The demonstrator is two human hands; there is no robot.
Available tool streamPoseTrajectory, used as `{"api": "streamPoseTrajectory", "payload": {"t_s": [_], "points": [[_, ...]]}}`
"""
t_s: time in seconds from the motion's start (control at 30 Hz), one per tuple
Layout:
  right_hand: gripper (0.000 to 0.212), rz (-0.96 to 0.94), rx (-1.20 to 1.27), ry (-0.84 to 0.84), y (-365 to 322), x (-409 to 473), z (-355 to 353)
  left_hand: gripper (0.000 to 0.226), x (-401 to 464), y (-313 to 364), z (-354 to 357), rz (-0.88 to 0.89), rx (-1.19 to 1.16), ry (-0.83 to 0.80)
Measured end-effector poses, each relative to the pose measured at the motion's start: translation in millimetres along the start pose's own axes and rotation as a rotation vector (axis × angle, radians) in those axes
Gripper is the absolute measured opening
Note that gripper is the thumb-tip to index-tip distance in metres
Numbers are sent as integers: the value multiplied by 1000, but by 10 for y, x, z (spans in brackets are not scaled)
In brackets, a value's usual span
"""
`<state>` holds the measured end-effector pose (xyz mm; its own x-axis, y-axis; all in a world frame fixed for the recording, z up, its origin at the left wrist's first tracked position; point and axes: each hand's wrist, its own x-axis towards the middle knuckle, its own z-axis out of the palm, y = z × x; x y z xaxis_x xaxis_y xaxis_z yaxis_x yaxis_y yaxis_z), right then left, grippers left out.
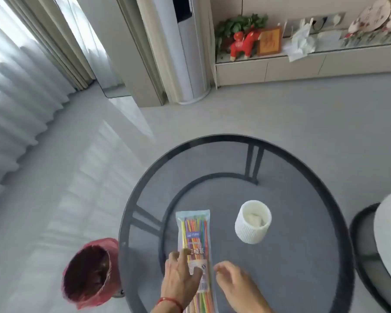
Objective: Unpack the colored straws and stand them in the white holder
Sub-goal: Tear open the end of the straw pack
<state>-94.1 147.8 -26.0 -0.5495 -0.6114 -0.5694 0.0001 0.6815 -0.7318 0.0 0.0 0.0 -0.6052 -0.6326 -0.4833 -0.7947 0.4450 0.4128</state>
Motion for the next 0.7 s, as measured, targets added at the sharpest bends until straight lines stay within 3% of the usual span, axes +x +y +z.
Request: {"api": "streamPoseTrajectory", "payload": {"t_s": [0.13,0.2,0.33,0.5,0.7], "points": [[61,-238,56,188,400,504,277,72,513,3,354,82,160,331],[68,-333,142,295,660,646,437,84,739,-106,570,120,183,377],[72,-516,91,522,1002,766,712,83,1130,-383,839,338,198,428],[71,-601,82,599,1046,873,784,79,1213,-587,791,622,296,411],[61,-462,20,641,1013,855,850,90,1072,-776,693,830,298,274]]}}
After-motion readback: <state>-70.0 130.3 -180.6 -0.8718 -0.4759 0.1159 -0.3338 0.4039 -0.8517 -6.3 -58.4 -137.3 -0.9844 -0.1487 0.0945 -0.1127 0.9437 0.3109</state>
